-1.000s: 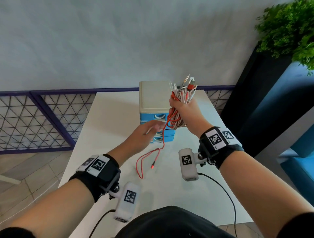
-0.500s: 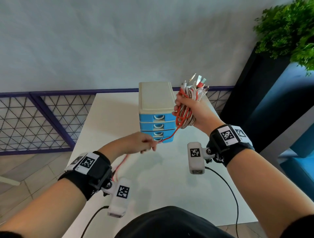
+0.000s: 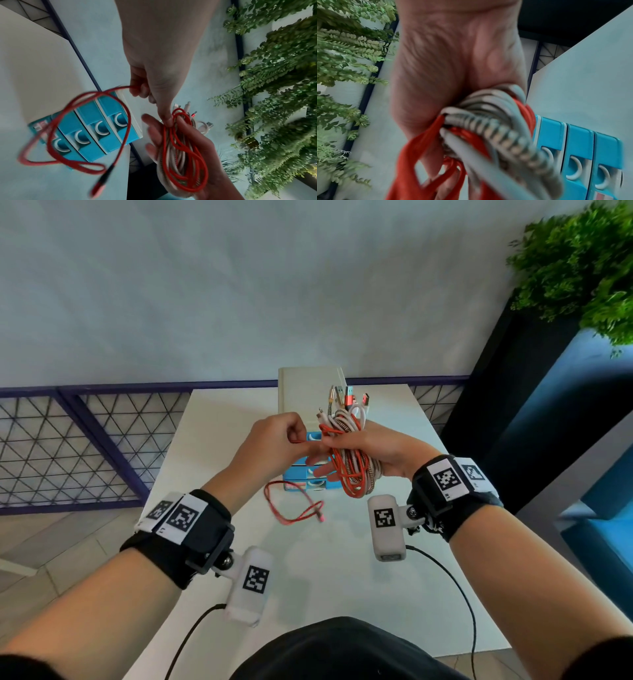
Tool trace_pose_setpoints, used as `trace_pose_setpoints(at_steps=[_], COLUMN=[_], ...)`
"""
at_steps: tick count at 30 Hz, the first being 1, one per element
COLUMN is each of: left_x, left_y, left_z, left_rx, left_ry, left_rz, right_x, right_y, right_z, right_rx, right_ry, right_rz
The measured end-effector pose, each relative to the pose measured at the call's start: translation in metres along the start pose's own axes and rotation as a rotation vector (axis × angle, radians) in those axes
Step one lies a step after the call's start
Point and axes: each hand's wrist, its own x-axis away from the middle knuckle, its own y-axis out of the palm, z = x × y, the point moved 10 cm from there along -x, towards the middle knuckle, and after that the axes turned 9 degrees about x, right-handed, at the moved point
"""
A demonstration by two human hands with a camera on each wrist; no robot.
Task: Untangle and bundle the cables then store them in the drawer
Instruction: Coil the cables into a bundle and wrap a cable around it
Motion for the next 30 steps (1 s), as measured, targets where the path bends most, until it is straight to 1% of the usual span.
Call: trace_pose_setpoints(at_steps=[2,3,4,5,7,8,9,10,12,14,18,20,25,27,30], left_x=[0.001,0.001,0.002,0.005,0.021,0.03,0.034,0.035,0.034,0.033,0.034,0.032,0.031,0.032,0.035], left_y=[-0.003,-0.004,-0.005,-0.003,0.019,0.031,0.038,0.043,0.047,0.051,0.062,0.064,0.064,0.067,0.07], left_z=[-0.007,-0.013,-0.024,-0.037,-0.053,-0.049,-0.042,-0.033,-0.016,-0.005,0.001,0.0,-0.002,-0.002,-0.001], left_rx=[-0.089,-0.108,-0.032,0.145,0.642,0.866,1.036,1.15,1.262,1.251,0.981,0.896,0.854,0.824,0.796], left_ry=[-0.075,-0.137,-0.238,-0.366,-0.629,-0.698,-0.71,-0.677,-0.601,-0.573,-0.546,-0.538,-0.532,-0.532,-0.561], left_rz=[-0.005,-0.025,-0.047,-0.084,-0.239,-0.326,-0.39,-0.42,-0.42,-0.397,-0.368,-0.349,-0.31,-0.312,-0.337], right_x=[0.002,0.003,0.003,0.003,0.001,0.001,0.0,-0.001,-0.003,-0.006,-0.007,-0.006,0.0,0.001,-0.002], right_y=[-0.004,-0.007,-0.012,-0.018,-0.031,-0.035,-0.038,-0.04,-0.04,-0.034,-0.019,-0.016,-0.005,-0.009,-0.018], right_z=[0.0,-0.001,0.0,0.001,0.007,0.009,0.011,0.011,0.011,0.009,0.002,0.002,-0.001,0.001,0.003], right_rx=[0.016,0.014,0.007,-0.001,-0.013,-0.004,0.011,0.031,0.055,0.04,0.029,0.033,-0.063,-0.064,0.031], right_ry=[-0.007,-0.019,-0.034,-0.046,-0.051,-0.057,-0.062,-0.069,-0.085,-0.101,-0.123,-0.109,-0.139,-0.125,-0.108], right_rz=[0.018,0.04,0.073,0.108,0.183,0.211,0.241,0.273,0.326,0.34,0.296,0.282,0.18,0.2,0.299])
